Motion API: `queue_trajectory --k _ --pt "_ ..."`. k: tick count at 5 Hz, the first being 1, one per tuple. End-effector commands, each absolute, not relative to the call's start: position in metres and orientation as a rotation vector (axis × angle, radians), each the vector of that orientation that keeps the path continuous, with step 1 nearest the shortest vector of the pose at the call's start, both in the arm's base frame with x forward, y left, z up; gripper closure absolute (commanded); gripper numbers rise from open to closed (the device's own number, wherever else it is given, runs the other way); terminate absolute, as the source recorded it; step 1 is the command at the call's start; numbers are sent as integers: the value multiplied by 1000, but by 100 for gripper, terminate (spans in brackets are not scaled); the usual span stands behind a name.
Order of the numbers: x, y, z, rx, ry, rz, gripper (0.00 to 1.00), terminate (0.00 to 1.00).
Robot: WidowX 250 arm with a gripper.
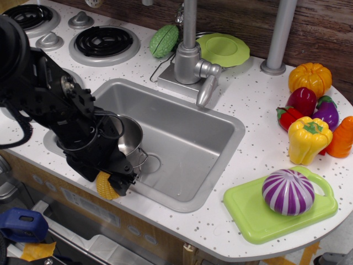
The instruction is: Put corn in pot which is in sink
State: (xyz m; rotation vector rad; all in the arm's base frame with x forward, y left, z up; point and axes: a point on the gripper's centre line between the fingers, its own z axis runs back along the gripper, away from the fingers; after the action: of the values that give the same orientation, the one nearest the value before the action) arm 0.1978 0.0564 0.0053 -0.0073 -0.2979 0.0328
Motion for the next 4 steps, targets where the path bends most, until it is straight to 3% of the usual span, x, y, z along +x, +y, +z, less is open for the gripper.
queue_trajectory --k 1,3,4 --pt "201 59 10 21 -320 27 100 0" --pt "213 72 40 79 -282 -61 100 0" --pt "225 90 50 67 -272 -128 100 0"
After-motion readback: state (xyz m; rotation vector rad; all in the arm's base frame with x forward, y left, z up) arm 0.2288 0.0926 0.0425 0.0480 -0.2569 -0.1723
